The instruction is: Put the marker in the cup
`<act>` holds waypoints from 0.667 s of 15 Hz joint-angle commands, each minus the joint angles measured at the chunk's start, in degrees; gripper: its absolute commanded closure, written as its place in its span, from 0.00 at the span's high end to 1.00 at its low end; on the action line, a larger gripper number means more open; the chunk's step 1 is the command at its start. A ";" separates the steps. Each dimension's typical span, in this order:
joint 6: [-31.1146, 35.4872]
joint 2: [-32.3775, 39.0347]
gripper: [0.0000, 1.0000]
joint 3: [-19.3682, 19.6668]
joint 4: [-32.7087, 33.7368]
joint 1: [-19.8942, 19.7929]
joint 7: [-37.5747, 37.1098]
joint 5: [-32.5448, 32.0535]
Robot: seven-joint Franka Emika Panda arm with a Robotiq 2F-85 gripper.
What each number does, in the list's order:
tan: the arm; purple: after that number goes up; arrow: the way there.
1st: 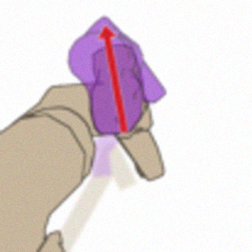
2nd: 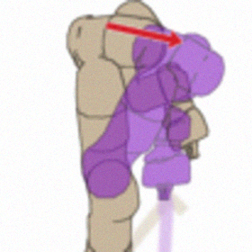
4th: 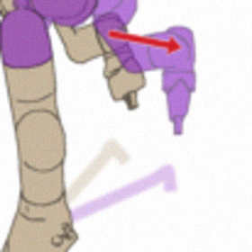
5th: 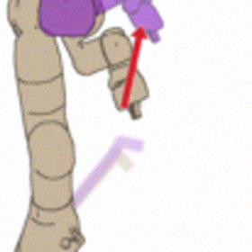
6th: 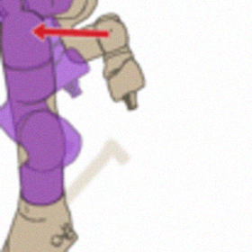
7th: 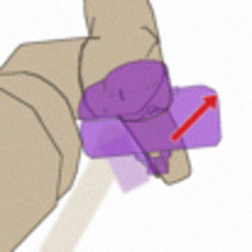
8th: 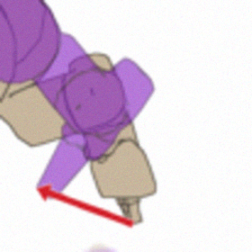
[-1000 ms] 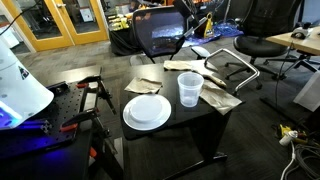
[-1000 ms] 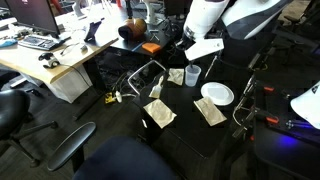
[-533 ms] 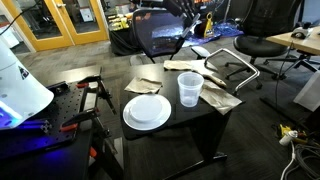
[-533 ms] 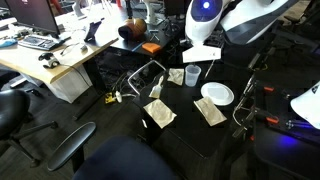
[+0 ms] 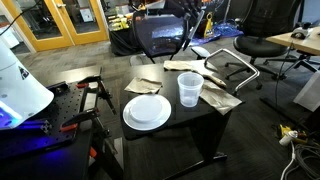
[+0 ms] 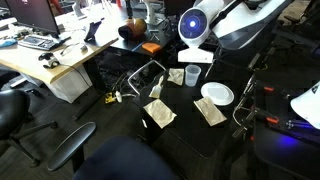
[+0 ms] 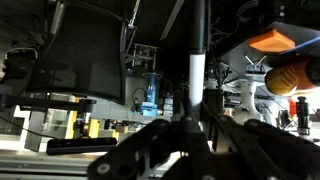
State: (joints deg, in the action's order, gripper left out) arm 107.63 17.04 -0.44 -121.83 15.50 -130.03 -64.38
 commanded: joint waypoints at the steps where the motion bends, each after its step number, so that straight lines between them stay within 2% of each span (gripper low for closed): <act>1: -4.29 3.59 0.03 -1.95 2.49 -1.45 -6.86 -1.18; 5: -6.83 7.03 0.03 -2.14 3.59 -1.39 -12.55 -0.87; 10: -9.16 10.55 0.03 -2.06 5.77 -1.59 -16.01 -0.45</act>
State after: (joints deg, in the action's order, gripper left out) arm 101.65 25.30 -1.15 -118.78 15.02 -143.79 -64.68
